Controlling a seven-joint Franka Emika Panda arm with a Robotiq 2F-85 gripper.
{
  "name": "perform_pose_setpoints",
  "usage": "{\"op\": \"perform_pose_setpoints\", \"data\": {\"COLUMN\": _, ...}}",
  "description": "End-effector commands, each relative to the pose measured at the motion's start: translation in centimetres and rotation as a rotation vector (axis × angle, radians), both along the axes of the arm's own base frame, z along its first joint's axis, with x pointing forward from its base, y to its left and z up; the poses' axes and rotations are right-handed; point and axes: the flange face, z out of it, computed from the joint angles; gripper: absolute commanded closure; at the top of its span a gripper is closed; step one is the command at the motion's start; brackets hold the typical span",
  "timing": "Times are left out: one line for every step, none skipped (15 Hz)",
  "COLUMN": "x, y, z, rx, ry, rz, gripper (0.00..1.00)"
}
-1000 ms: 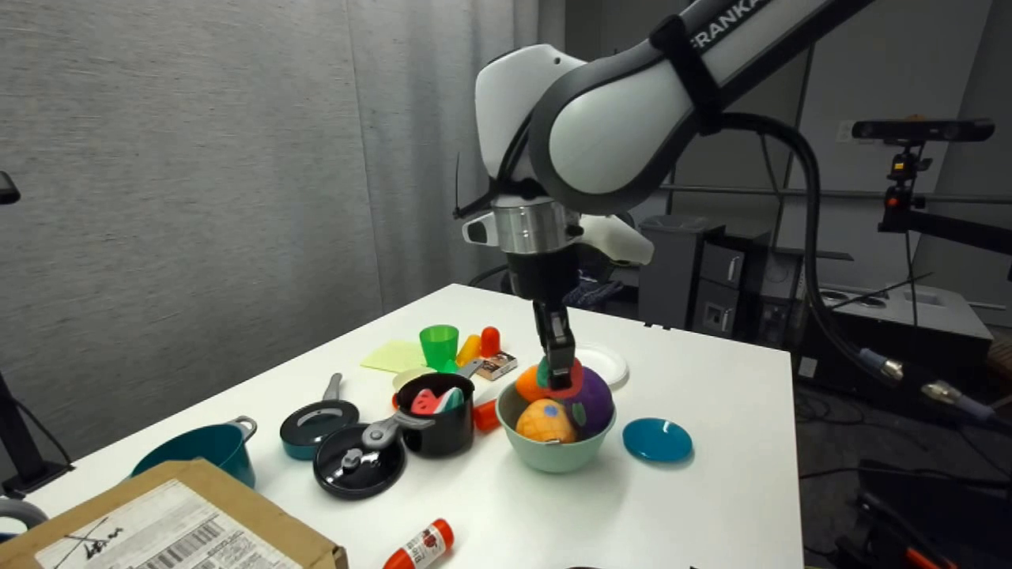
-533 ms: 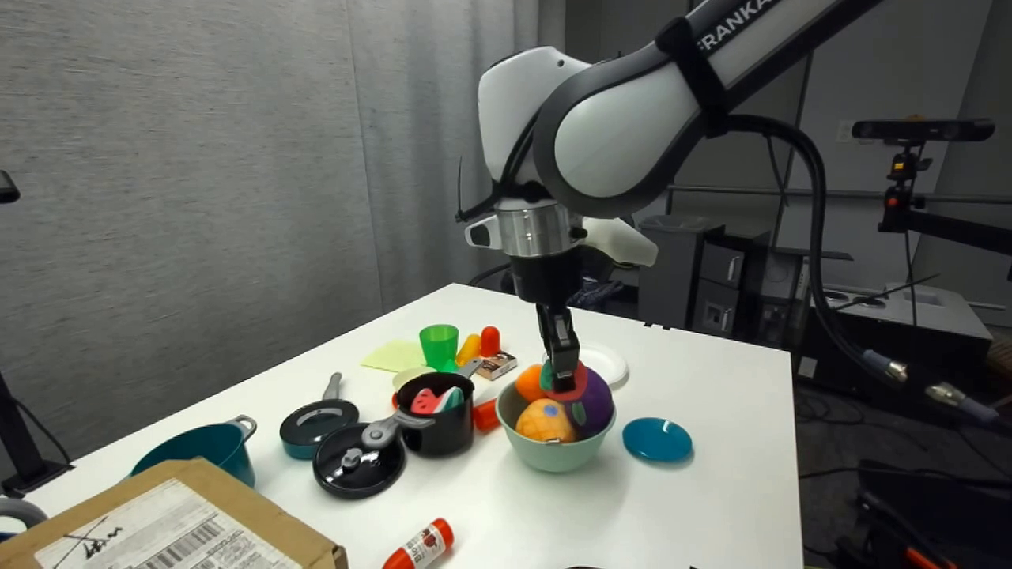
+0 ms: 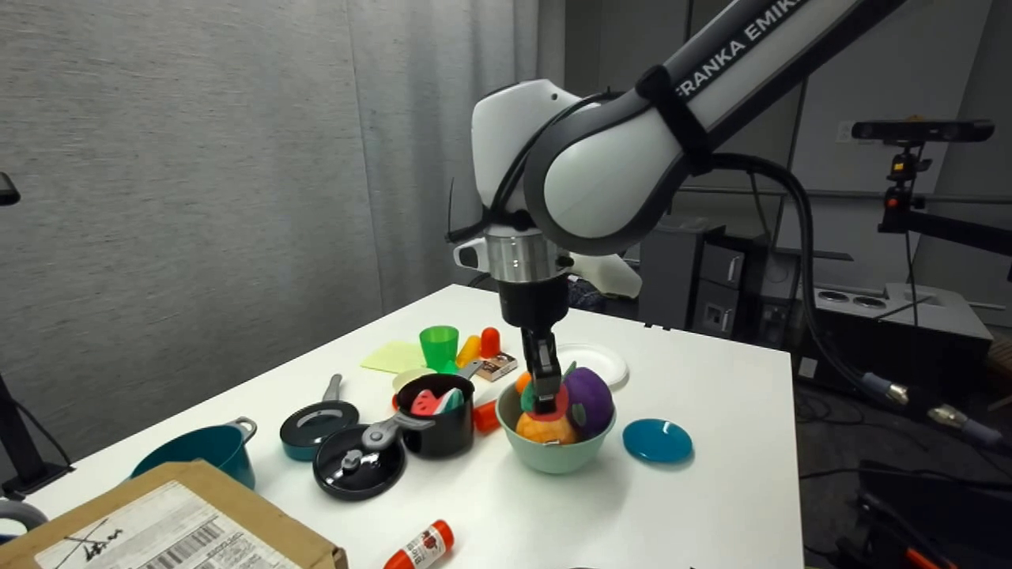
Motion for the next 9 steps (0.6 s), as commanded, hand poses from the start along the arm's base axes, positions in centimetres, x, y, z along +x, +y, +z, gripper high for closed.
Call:
{"op": "perform_pose_setpoints", "data": {"x": -0.2, "y": 4.7, "z": -1.1, "rx": 0.038, "ry": -0.013, "rz": 0.080, "gripper": 0.96}}
{"op": "perform_pose_setpoints", "data": {"x": -0.8, "y": 6.3, "z": -1.4, "rx": 0.056, "ry": 0.004, "rz": 0.119, "gripper": 0.96}}
{"op": "perform_pose_setpoints", "data": {"x": -1.3, "y": 7.8, "z": -1.5, "rx": 0.073, "ry": 0.027, "rz": 0.156, "gripper": 0.96}}
{"op": "perform_pose_setpoints", "data": {"x": -2.0, "y": 8.8, "z": -1.4, "rx": 0.098, "ry": 0.056, "rz": 0.194, "gripper": 0.96}}
{"op": "perform_pose_setpoints", "data": {"x": -2.5, "y": 9.9, "z": -1.4, "rx": 0.124, "ry": 0.079, "rz": 0.220, "gripper": 0.96}}
{"op": "perform_pose_setpoints", "data": {"x": -3.1, "y": 10.9, "z": -1.4, "rx": 0.150, "ry": 0.106, "rz": 0.249, "gripper": 0.96}}
{"op": "perform_pose_setpoints", "data": {"x": -3.6, "y": 11.7, "z": -1.4, "rx": 0.170, "ry": 0.138, "rz": 0.273, "gripper": 0.96}}
{"op": "perform_pose_setpoints", "data": {"x": -4.1, "y": 12.4, "z": -1.8, "rx": 0.180, "ry": 0.174, "rz": 0.294, "gripper": 0.96}}
{"op": "perform_pose_setpoints", "data": {"x": -4.5, "y": 12.8, "z": -2.2, "rx": 0.186, "ry": 0.215, "rz": 0.307, "gripper": 0.96}}
